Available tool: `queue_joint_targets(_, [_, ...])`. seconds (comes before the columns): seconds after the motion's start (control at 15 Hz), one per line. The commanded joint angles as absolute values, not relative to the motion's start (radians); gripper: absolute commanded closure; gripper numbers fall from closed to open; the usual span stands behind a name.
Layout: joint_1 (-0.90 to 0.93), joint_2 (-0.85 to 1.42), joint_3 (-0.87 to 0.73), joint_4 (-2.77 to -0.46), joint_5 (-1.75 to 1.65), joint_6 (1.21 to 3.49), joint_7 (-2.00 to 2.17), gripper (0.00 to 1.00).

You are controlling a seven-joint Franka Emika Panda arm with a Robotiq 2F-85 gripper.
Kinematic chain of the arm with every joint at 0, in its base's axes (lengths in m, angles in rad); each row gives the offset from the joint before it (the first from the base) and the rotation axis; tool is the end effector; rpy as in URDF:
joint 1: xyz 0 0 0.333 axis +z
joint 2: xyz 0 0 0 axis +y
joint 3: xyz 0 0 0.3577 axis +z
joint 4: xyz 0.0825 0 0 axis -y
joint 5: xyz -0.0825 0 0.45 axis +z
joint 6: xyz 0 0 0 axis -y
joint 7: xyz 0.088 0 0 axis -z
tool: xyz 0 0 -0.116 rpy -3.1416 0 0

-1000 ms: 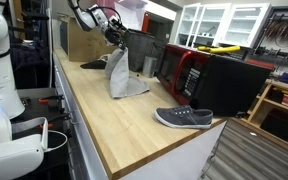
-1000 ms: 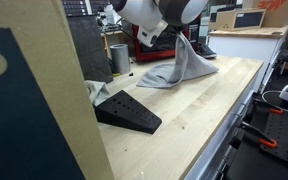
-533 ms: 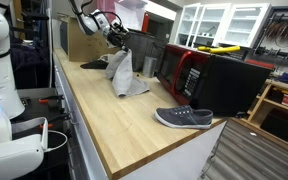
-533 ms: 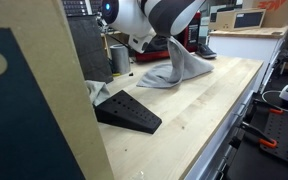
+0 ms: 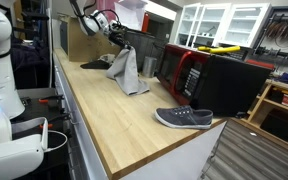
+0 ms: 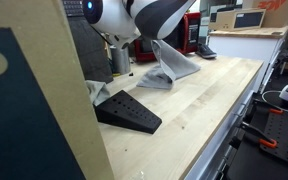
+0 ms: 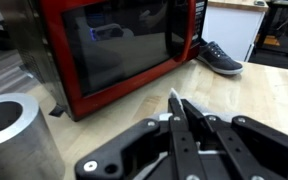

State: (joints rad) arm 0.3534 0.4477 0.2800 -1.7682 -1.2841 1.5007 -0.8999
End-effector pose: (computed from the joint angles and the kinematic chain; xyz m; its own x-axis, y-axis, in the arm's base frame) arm 0.6268 0.2915 0.3360 -0.1266 0.2724 -0.9538 0.9296 0.3682 -0.0182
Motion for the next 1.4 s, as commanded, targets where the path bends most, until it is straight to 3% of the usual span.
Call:
queue_joint_targets(0.0, [0.374, 0.483, 0.276, -1.739, -1.359, 1.535, -0.74, 0.98])
queue_joint_targets(0.07, [0.377, 0.49, 0.278, -1.735, -1.362, 1.533, -0.704, 0.72])
queue_joint_targets(0.73, [0.3, 0.364, 0.285, -1.803, -1.064, 1.496, -0.53, 0.01])
queue_joint_targets(1.33, [0.093, 0.24, 0.164, -1.827, -0.704, 1.497, -0.531, 0.0])
